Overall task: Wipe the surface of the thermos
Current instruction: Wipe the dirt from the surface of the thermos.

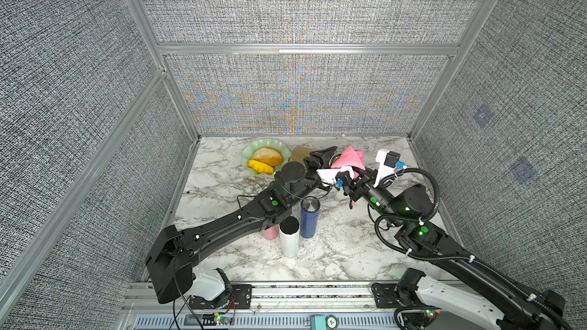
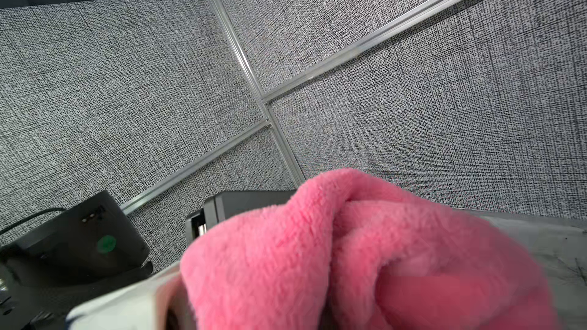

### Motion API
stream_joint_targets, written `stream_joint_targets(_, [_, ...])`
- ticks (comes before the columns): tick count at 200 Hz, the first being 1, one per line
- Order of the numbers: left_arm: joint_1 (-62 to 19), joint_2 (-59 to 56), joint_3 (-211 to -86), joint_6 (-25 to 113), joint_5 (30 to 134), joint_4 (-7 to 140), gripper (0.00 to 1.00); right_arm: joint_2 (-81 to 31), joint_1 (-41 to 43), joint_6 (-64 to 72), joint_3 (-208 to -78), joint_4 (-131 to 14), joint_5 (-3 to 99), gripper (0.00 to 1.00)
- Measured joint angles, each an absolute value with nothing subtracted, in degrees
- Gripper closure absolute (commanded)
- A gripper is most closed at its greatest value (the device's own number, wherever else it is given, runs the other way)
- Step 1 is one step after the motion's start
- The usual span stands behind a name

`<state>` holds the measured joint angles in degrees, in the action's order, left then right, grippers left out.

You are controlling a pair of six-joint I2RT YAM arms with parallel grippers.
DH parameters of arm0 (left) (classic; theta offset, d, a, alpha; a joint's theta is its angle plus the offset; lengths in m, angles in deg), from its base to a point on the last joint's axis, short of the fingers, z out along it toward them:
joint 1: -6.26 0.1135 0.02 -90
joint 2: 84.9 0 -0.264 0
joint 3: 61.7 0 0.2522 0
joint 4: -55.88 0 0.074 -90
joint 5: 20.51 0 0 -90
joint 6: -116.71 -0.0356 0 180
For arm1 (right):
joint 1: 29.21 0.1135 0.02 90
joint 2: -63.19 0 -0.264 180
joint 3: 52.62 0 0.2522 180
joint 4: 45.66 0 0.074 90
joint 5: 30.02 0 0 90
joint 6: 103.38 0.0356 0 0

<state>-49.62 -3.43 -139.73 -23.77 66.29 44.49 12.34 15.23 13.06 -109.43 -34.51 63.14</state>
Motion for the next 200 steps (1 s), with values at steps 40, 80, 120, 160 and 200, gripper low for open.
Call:
stream_joint_targets(40, [-49.6, -3.6, -140.7, -22.4, 63.5, 44.6, 1.0, 10.8, 16.7, 12.2, -110.0, -32.2, 63.4, 1.0])
stream_joint_targets(80, [-49.2, -3.8, -139.7, -21.8, 63.3, 43.2, 1.0, 11.1, 14.3, 13.8, -109.8, -33.6, 63.6, 1.0])
stream_joint_targets(120, [-49.1, -3.9, -139.8, -21.0, 61.1, 42.9, 1.0, 10.6, 12.4, 16.2, -109.6, -37.7, 67.4, 1.0])
stream_joint_targets(160, [-49.6, -5.7, -141.4, -16.4, 60.5, 29.0, 1.0, 9.7, 9.8, 18.2, -107.1, -50.0, 70.2, 1.0])
stream_joint_targets(200, [-49.5, -11.6, -138.7, -5.7, 58.9, 24.3, 1.0, 9.4, 9.0, 18.1, -104.3, -47.9, 67.0, 1.0])
